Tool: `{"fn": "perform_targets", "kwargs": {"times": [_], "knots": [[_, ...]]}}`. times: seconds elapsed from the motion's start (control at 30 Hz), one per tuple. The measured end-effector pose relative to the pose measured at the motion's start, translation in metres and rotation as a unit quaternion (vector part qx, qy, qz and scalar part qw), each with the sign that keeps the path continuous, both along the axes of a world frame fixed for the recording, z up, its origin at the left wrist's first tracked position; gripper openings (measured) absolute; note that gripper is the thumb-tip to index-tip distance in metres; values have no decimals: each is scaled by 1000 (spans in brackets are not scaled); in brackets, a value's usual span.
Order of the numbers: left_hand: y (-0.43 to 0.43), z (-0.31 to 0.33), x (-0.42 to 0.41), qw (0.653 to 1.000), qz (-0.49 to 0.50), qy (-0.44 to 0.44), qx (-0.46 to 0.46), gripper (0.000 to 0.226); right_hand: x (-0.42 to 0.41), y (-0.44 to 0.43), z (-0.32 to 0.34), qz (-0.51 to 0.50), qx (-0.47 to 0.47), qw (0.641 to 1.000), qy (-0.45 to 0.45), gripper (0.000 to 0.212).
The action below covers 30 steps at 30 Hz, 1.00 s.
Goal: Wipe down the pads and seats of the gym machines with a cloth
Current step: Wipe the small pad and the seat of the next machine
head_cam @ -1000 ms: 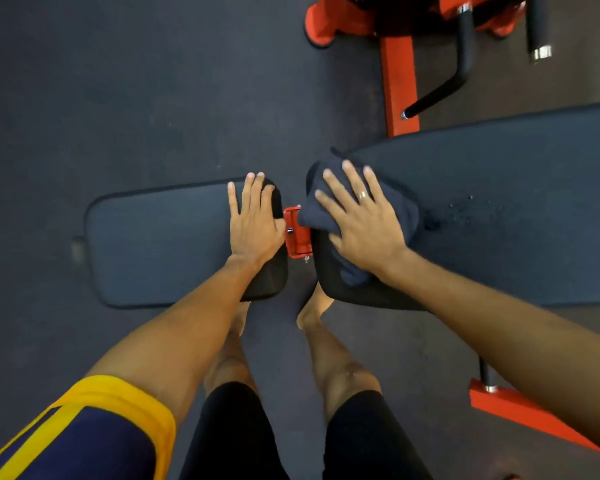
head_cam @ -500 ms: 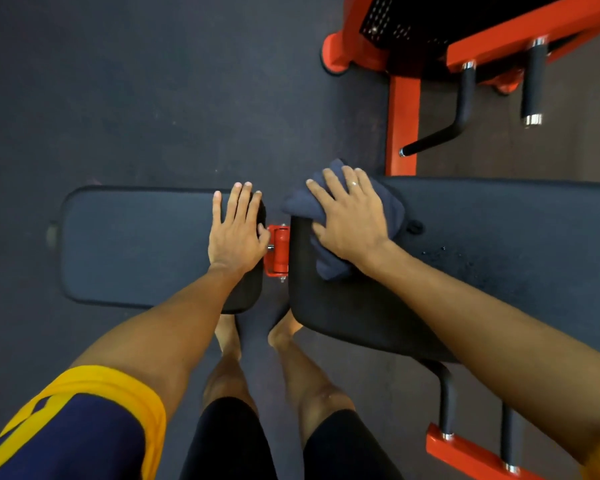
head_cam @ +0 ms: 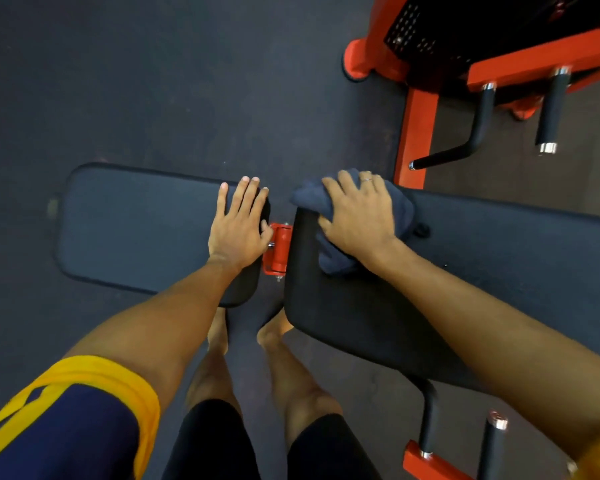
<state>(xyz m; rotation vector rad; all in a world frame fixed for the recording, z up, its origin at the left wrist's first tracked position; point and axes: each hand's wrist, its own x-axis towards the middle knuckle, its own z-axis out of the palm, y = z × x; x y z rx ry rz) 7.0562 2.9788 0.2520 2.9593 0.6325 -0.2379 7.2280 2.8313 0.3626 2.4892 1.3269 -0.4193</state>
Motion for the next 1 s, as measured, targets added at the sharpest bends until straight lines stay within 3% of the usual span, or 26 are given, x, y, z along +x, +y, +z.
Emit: {"fn": "perform_targets", "kwargs": {"times": [0.13, 0.27, 0.43, 0.57, 0.67, 0.9, 1.0], "knots": [[-1, 2, 3, 1000, 2, -2, 1, 66, -2, -1, -3, -10, -12, 999, -40, 66], [-2, -1, 2, 1000, 0, -1, 4, 66, -40, 22, -23, 60, -44, 997, 4, 67], [0, -2, 2, 1000, -2, 0, 0, 65, -79, -44, -11, 162, -6, 984, 80, 62], [-2, -2, 0, 1000, -2, -17, -12, 66, -60, -38, -10, 107, 39, 993, 25, 63], [-2, -3, -8, 999, -6, -30, -20, 65, -71, -13, -20, 59, 13, 998, 12, 59], [-12, -2, -76, 999, -22, -28, -36, 64, -138, -90, -12, 193, -29, 977, 89, 70], [-24, 1, -90, 999, -8, -25, -40, 67, -121, -93, -5, 164, 12, 985, 44, 72]]}}
